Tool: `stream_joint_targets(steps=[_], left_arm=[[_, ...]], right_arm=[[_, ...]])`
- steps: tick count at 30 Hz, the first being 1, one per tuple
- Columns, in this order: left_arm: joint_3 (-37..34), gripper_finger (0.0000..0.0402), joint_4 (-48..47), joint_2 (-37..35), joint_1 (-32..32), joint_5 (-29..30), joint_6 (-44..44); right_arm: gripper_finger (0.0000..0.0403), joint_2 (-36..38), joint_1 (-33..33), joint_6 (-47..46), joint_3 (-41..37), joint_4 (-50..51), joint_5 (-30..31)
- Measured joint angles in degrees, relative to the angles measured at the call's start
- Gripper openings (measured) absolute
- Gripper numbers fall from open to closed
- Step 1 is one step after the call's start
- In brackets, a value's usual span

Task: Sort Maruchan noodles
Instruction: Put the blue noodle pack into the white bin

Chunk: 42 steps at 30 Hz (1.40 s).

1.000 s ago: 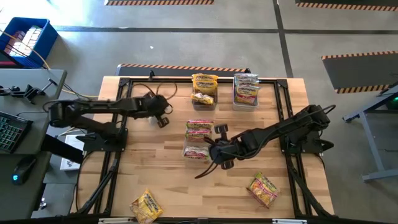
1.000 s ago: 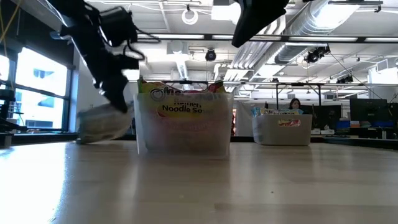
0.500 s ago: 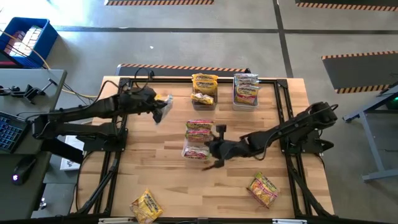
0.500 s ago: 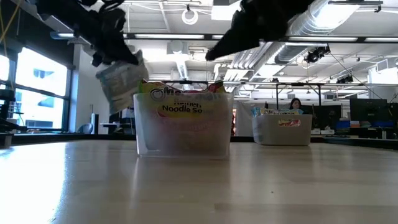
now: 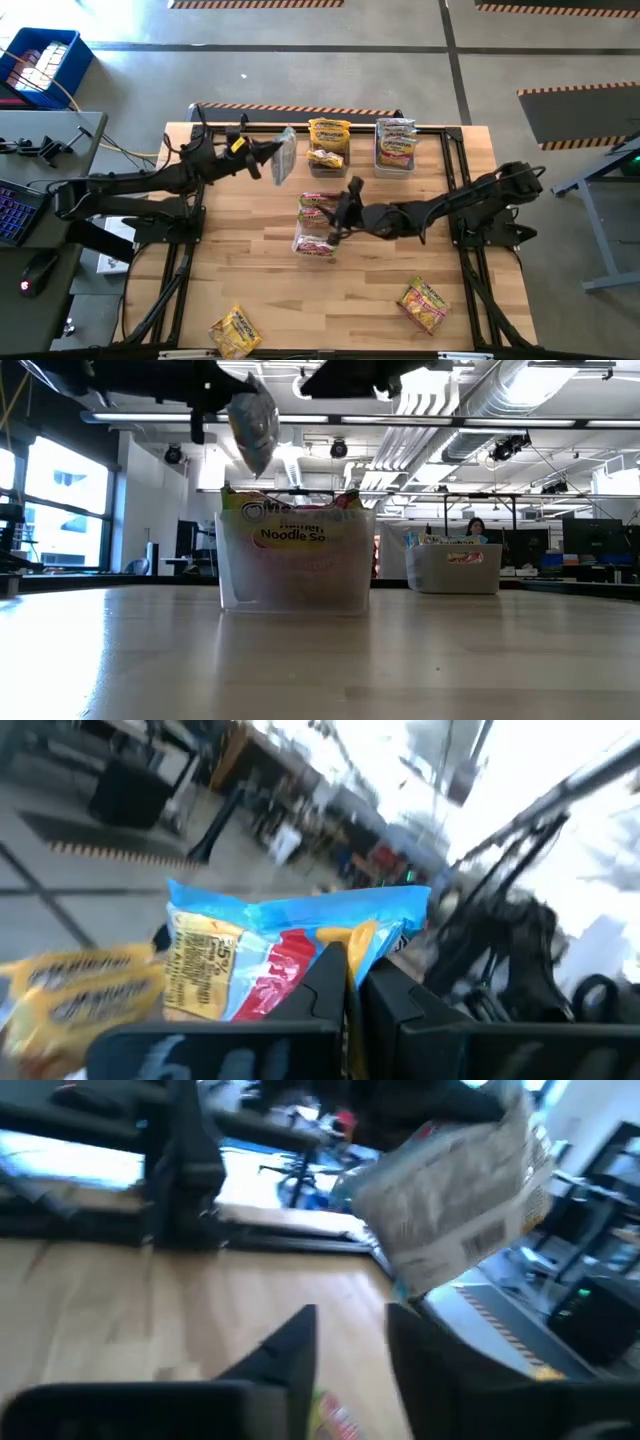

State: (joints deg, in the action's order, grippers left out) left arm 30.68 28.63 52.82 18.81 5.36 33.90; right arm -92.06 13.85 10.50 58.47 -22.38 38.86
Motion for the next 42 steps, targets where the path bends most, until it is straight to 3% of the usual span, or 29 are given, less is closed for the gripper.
stream_joint_targets(steps=[3, 6, 11, 17, 22, 26, 30, 42], left_arm=[[0.0, 0.0, 7.0, 3.0, -0.2, 1.1, 1.6], [0.0, 0.0, 14.4, 5.7, -0.3, 0.9, 3.6], [0.3, 0.0, 23.1, 8.9, -0.3, 0.1, 5.8], [0.3, 0.0, 30.8, 10.9, -1.1, -0.2, 8.1], [0.3, 0.0, 34.8, 11.1, -1.4, -0.3, 9.5], [0.3, 0.0, 36.7, 11.1, -1.4, -0.3, 11.0], [0.3, 0.0, 37.7, 11.0, -1.7, -0.6, 11.5], [0.4, 0.0, 39.5, 10.9, -1.0, -2.2, 12.2]], right_arm=[[0.0179, -1.8, -0.5, 2.5, 5.2, 2.5, 3.7], [0.0242, -5.1, -0.4, 10.7, 9.1, 2.5, 6.6], [0.0296, -11.8, -0.2, 22.5, 13.0, -4.4, 13.4], [0.03, -19.7, -0.3, 42.6, 15.4, -31.2, 19.4], [0.03, -24.3, -0.7, 59.6, 17.6, -51.0, 15.2], [0.03, -26.5, -2.1, 66.1, 19.4, -53.2, 9.3], [0.03, -27.7, -4.3, 69.2, 22.1, -53.3, 7.6], [0.03, -27.7, -7.8, 70.3, 23.4, -54.6, -1.1]])
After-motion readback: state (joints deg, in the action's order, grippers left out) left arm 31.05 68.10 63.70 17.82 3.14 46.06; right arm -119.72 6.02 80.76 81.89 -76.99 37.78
